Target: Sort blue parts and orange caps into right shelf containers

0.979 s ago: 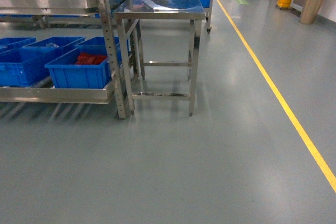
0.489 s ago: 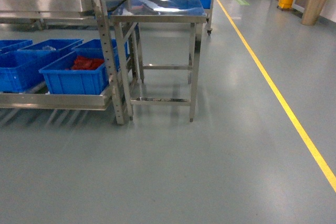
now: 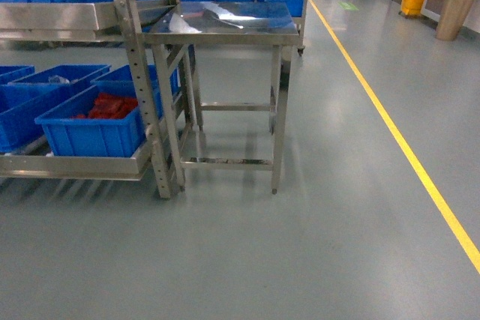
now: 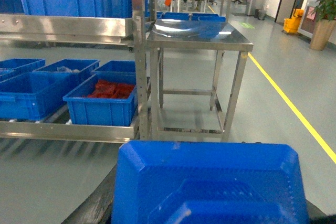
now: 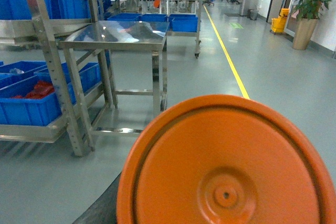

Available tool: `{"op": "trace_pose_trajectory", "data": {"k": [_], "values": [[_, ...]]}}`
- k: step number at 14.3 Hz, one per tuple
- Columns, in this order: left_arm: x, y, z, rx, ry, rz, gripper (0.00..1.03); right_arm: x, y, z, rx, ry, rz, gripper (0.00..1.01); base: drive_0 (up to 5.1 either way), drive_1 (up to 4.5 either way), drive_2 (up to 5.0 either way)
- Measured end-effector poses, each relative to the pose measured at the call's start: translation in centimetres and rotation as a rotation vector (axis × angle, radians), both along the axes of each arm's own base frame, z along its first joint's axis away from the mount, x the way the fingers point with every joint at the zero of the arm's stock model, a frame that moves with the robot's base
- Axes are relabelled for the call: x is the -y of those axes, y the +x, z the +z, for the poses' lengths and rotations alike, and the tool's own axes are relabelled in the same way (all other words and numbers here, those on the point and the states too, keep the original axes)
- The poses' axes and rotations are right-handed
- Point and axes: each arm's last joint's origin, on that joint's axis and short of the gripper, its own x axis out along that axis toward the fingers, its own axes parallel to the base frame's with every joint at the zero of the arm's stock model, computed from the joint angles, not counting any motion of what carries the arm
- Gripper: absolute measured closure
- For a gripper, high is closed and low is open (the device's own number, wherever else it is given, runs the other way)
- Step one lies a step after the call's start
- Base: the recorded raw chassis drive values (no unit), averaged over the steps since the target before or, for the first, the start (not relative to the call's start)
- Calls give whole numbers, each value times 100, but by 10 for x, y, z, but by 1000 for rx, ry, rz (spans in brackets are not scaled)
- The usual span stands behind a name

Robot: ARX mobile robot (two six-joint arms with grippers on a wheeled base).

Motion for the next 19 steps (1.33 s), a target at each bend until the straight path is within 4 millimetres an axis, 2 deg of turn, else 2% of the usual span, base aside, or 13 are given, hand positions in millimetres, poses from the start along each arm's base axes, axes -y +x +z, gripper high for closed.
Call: {"op": "trace_pose_trajectory", "data": {"k": [19], "values": [[0, 0, 0, 2, 0, 0, 59, 0, 0, 0, 1, 0, 0, 57, -3, 425, -431]]}}
